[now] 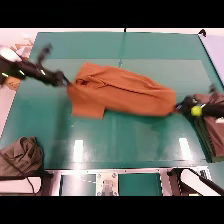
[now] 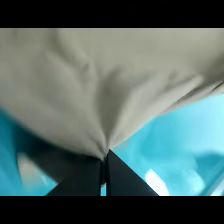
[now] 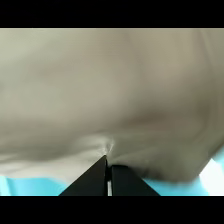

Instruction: Fold the shirts.

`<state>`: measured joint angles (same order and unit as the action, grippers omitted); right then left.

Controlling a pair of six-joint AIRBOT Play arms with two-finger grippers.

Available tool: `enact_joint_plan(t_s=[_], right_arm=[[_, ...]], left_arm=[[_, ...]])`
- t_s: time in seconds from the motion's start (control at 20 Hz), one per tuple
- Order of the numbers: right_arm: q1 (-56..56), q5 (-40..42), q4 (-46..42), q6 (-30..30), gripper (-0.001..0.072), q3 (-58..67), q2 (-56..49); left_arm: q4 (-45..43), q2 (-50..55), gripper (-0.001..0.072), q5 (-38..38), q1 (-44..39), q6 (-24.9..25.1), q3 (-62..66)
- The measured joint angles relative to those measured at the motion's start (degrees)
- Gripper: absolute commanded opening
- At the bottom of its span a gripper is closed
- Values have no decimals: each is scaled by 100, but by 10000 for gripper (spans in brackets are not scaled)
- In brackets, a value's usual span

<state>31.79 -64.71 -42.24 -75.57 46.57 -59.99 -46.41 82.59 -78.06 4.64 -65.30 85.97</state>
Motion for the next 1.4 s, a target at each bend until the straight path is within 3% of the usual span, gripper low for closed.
enact_joint_plan(t_s=[0.35,0.65,0.85,1.05,1.4], right_arm=[[643,-664,103,-763,17,3917,1338],[901,-704,-417,-1145,18,5873,1711],[931,-702,-490,-1187,18,5772,1683],[774,-588,-87,-782,18,4647,1427],[-348,586,-127,-107,17,2605,-382]], left_arm=[[-70,-2500,22,1036,0,-149,2680],[-695,-3679,23,1458,0,-238,3279],[-903,-3823,23,1198,0,-363,2841],[-916,-3565,23,1095,0,-444,1808],[-271,-1499,23,1613,-2,-210,17]])
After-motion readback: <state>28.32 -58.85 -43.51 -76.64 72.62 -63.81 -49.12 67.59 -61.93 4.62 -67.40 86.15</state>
